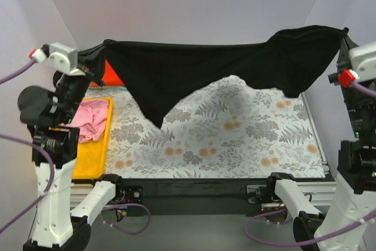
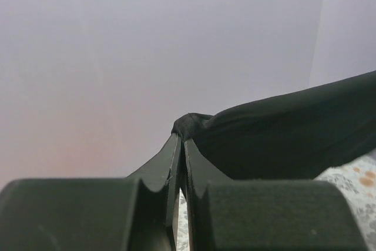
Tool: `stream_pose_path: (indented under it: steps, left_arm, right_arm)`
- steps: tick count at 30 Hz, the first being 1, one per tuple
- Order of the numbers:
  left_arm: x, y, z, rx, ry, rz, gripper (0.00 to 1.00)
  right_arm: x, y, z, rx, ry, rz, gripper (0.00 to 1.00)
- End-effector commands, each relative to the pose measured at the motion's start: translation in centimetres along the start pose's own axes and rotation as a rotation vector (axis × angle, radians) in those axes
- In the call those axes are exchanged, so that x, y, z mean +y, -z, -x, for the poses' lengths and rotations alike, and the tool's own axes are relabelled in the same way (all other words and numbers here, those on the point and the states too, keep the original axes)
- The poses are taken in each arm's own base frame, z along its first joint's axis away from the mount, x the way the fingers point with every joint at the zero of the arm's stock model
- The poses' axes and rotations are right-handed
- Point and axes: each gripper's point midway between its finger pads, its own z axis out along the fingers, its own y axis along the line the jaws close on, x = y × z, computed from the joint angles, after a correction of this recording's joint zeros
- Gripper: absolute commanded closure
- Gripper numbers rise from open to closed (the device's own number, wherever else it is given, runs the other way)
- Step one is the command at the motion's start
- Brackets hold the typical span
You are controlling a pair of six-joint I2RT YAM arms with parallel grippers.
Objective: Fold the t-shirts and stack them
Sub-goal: Flatten the tshirt out
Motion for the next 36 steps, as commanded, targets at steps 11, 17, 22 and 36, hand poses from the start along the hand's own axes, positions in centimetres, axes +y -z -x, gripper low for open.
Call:
stream_pose_path:
  steps: [11,17,22,36]
  left_arm:
    - [1.9,6.2,4.6,-0.066,-0.133,0.192,1.00]
    - [4.4,3.7,-2.5,0.120,-0.163,0.252,1.00]
    - [3.0,1.3,-13.2,0.346,-0.091,0.110,1.00]
    - [1.7,-1.1,-40.8,0.793,0.058,-0.067,1.00]
  right_arm:
    - [-0.1,4.1,5.6,-0.187,0.102,0.006,0.99]
    - [4.7,0.7,-1.3,-0.086,0.045,0.169,0.99]
    - [10.9,-1.9,-10.5,0.042,-0.047,0.345,0.99]
    - [25.4,-6.2,-35.0,0.394,-0.120,0.617,0.99]
